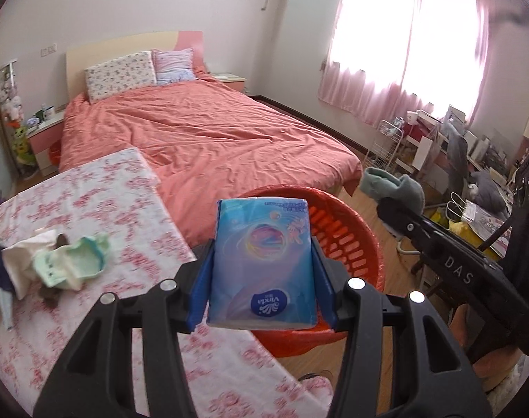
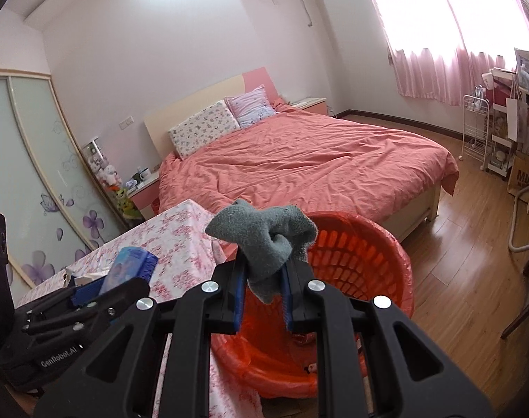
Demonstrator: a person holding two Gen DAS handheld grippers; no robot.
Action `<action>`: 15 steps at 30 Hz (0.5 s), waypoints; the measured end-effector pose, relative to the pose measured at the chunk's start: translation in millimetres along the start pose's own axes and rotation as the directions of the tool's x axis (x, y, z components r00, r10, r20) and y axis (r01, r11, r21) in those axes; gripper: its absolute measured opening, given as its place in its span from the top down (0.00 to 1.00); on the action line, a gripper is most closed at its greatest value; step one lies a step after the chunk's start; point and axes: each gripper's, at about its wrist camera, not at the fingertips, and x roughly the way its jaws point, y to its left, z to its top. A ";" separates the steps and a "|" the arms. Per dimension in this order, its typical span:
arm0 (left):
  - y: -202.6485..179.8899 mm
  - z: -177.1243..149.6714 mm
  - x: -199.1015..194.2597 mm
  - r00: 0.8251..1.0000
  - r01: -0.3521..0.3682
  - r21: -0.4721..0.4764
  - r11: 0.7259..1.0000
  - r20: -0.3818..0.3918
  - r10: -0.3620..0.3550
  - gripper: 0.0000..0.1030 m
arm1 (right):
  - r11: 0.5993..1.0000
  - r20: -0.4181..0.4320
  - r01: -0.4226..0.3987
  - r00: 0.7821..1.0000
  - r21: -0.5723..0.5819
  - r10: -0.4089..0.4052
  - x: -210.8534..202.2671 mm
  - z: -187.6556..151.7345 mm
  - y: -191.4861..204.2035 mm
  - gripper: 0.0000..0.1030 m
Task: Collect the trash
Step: 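Carry the grey sock and tissue pack over the orange basket and release both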
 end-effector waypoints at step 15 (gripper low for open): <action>30.6 -7.7 72.7 0.995 -0.052 -0.044 0.998 -0.090 0.048 0.35 | 0.998 -0.051 0.029 0.998 0.060 -0.026 40.5 -7.4 -27.6 0.40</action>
